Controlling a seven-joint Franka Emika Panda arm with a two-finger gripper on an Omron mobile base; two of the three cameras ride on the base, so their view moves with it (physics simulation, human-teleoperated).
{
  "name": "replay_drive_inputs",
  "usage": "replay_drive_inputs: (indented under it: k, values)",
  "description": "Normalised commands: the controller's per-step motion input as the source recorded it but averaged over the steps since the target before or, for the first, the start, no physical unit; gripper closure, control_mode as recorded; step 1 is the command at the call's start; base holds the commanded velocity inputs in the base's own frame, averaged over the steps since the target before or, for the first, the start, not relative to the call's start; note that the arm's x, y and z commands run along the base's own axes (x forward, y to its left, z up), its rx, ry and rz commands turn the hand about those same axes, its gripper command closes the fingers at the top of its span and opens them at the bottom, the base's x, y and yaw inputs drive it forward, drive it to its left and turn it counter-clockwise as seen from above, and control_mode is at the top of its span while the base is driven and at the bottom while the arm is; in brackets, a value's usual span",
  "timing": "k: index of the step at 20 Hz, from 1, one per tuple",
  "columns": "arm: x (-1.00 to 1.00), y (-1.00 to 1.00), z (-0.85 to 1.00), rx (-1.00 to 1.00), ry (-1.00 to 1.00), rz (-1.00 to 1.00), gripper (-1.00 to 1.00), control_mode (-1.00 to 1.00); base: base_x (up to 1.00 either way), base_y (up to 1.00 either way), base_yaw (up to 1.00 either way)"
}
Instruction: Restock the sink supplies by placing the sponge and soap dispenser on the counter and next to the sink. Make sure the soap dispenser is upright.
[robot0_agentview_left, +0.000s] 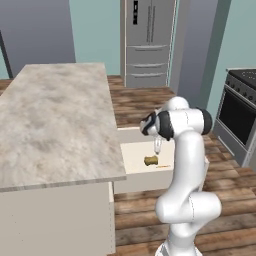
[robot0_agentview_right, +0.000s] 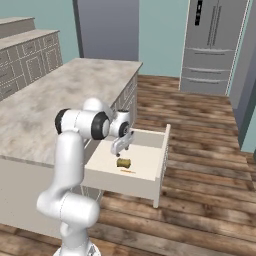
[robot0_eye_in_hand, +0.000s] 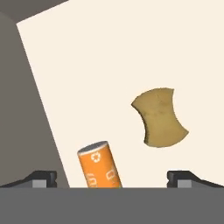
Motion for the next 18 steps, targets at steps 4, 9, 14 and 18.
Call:
replay_drive_inputs:
  k: [4,9,14,18]
  values:
    - [0.01,0.15,-0.27,0.0,0.0,0.15,-1.0,-1.0,0.0,0.0,0.0]
    - [0.0,0.14,-0.25,0.0,0.0,0.11,-1.0,-1.0,0.0,0.0,0.0]
    - [0.13,0.04,-0.28,0.0,0.0,0.08,-1.0,-1.0,0.0,0.0,0.0]
    - [0.3,0.0,-0.24,0.0,0.0,0.06,-1.0,-1.0,0.0,0.0,0.0]
